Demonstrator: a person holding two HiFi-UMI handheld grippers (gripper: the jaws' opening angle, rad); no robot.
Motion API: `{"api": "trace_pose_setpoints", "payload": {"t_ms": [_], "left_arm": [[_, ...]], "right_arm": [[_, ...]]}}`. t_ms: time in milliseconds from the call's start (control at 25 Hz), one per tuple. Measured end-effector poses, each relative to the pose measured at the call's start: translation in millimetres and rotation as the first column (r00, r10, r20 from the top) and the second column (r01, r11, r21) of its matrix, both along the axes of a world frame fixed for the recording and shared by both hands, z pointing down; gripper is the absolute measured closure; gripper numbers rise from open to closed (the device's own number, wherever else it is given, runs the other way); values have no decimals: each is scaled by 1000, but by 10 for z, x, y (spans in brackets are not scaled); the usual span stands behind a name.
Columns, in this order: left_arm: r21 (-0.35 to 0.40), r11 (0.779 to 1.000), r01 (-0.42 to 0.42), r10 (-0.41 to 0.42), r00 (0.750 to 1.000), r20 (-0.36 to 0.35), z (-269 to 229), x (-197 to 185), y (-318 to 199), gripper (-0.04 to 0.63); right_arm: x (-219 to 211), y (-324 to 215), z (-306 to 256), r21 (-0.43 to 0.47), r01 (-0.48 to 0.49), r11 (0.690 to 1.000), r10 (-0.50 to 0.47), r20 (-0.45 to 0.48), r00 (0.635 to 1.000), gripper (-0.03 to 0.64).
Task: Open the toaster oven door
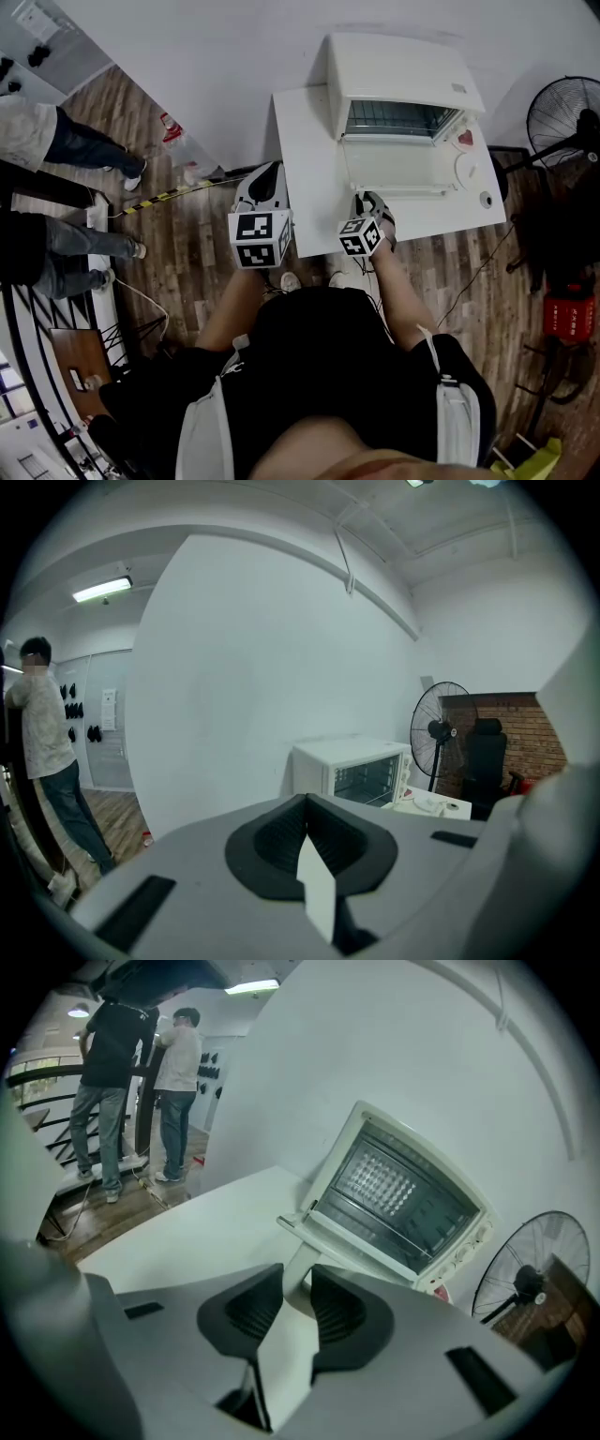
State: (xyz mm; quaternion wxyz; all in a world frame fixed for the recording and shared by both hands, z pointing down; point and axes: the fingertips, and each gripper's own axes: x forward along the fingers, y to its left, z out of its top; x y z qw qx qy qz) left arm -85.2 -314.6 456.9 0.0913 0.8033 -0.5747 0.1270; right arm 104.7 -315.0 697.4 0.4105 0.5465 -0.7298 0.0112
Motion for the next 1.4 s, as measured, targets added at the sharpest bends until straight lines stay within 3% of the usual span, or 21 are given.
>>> {"api": "trace_pose_setpoints", "payload": {"t_ms": [720,1080,1240,1400], "left_arm": [[2,1000,8,-8,999,44,6,40,95,584],[2,1000,6,-6,998,55,-1,31,98,583],[3,1000,3,-3,998,56,-7,46,111,583],[1,1000,-5,4,998,57,-4,58,113,583]], "right_arm": [[11,130,427,83,-43,996,42,15,999,515],[0,146,525,126,-22,992,27,-34,999,515],[2,242,634,70,-30,997,31,-5,1000,532],[91,261,756,-33,-74,997,77,91,993,564]]}}
